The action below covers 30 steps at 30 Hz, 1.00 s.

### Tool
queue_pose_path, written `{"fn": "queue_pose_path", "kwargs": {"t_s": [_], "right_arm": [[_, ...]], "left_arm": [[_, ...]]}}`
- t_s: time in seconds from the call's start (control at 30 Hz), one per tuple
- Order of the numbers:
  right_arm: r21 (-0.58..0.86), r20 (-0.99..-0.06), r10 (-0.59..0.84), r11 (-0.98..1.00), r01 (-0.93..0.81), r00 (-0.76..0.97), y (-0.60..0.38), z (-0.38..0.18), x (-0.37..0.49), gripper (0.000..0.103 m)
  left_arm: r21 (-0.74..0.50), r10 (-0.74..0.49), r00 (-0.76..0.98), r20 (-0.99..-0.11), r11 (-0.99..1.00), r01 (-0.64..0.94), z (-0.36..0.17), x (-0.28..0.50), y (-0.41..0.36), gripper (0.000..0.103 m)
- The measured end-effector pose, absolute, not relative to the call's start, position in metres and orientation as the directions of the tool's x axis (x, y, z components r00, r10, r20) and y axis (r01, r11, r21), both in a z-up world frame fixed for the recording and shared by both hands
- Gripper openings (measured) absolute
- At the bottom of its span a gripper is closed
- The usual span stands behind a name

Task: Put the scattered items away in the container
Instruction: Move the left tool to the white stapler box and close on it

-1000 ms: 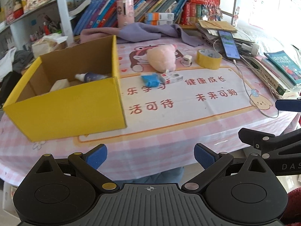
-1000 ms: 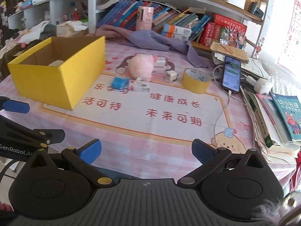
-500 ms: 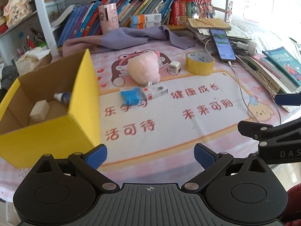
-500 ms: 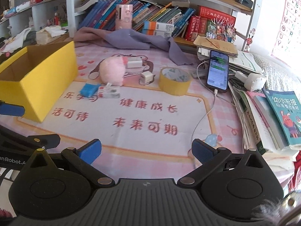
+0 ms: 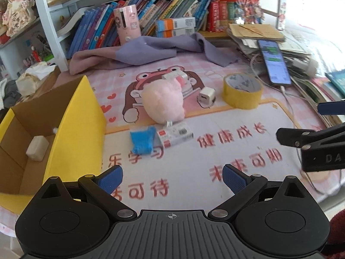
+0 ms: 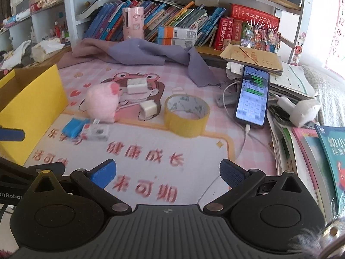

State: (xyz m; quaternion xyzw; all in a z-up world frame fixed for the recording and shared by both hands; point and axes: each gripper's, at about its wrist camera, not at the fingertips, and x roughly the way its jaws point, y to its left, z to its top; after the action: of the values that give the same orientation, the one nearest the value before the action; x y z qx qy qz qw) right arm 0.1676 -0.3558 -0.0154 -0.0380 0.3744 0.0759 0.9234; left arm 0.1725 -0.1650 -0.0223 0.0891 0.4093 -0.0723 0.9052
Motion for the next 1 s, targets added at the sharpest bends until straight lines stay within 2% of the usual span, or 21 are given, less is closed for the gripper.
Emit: {"fn": "queue_pose_path", "kwargs": {"t_s": [0.23, 0.5, 1.0], "right_arm": [[0.037, -0.708, 0.159, 0.981, -0.188, 0.689, -0.379, -0.024, 0.215, 0.103], [0.066, -0.724, 0.193, 0.975, -0.212, 0.662, -0.392, -0.042, 0.267, 0.103], [0.034, -0.736, 0.215, 0.959, -0.282, 0.642, -0.39, -0.061, 0.328, 0.103]], "left_arm": [[0.121, -0.009, 0.681, -0.732, 0.982, 0.143, -0.029, 0.204, -0.179, 0.1], [0.085, 0.015, 0.671, -0.741, 0.994, 0.072, -0.044, 0.234, -0.191, 0.098], [0.015, 0.038, 0.609, -0.792, 0.999, -0.043, -0.072, 0.269, -0.194, 0.078]]}}
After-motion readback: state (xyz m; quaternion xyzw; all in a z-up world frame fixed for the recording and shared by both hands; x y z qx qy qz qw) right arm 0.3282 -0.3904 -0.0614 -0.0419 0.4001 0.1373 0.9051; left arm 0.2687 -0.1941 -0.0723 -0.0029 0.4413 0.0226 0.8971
